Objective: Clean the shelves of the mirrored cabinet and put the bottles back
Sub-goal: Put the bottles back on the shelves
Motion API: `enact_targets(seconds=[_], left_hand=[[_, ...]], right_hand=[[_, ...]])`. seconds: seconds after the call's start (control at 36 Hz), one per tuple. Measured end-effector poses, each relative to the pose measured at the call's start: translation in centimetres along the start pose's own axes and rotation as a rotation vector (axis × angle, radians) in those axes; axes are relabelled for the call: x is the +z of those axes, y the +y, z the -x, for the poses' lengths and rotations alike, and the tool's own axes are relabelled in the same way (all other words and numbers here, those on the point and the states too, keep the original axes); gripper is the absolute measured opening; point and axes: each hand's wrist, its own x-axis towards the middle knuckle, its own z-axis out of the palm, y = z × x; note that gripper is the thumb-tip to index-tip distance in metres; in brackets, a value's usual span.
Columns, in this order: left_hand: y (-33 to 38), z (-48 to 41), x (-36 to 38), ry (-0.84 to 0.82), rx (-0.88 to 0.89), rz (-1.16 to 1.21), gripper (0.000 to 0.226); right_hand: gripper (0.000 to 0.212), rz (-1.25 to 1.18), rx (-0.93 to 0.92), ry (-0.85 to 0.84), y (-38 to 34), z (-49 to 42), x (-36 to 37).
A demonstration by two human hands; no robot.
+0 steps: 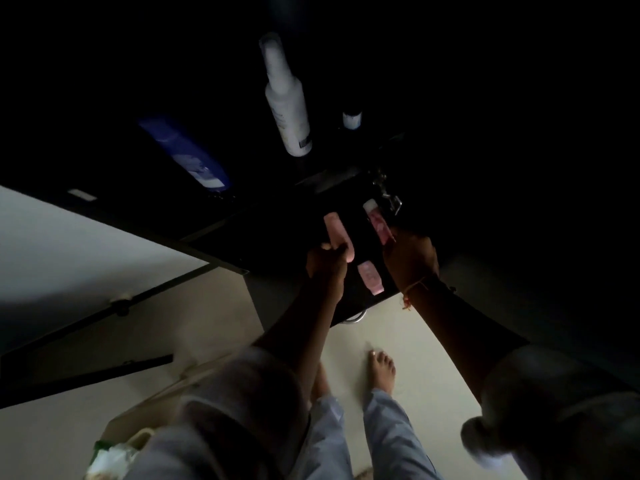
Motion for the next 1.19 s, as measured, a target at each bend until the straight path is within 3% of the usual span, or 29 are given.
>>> enact_targets(seconds=[0.17, 0.22, 0.31, 0.44, 0.64, 0.78, 0.97, 1.06, 1.19], left_hand=[[-0.3, 5.2, -3.1, 0.027, 0.053, -0.012, 0.034], [-0.4, 7.1, -3.9, 0.049, 0.143, -0.036, 0.03], [0.3, 9.3, -5.1, 0.064, 0.229, -0.054, 0.027], [2.9, 13.4, -6.7, 0.084, 0.333, 0.042, 0.017], [7.3, 18.9, -9.0, 0.11, 0.522, 0.215, 0.004], [10.9, 21.9, -11.4, 0.146, 0.728, 0.229, 0.012], [16.3, 26.2, -15.8, 0.272, 1.025, 0.23, 0.031], [19.2, 28.2, -18.6, 0.414, 1.208, 0.16, 0.039], [25.1, 31.8, -23.8, 0.713, 1.47, 0.004, 0.029]], right_hand=[[0.052, -0.226, 0.068, -0.011, -2.2, 3.5, -4.7], [0.048, -0.336, 0.084, -0.037, -3.0, 5.1, -6.3], [0.016, -0.552, 0.101, -0.086, -3.3, 7.0, -7.5], [0.025, -0.828, 0.126, -0.141, -5.4, 9.5, -11.3], [0.028, -1.043, -0.081, -0.064, -7.9, 9.6, -16.1], [0.018, -1.189, -0.228, -0.01, -11.5, 9.9, -20.7], [0.007, -1.201, -0.408, 0.192, -16.3, 9.9, -27.0], [0.006, -1.169, -0.528, 0.315, -18.4, 9.9, -30.5], [0.015, -0.948, -0.695, 0.625, -22.2, 9.1, -37.5]])
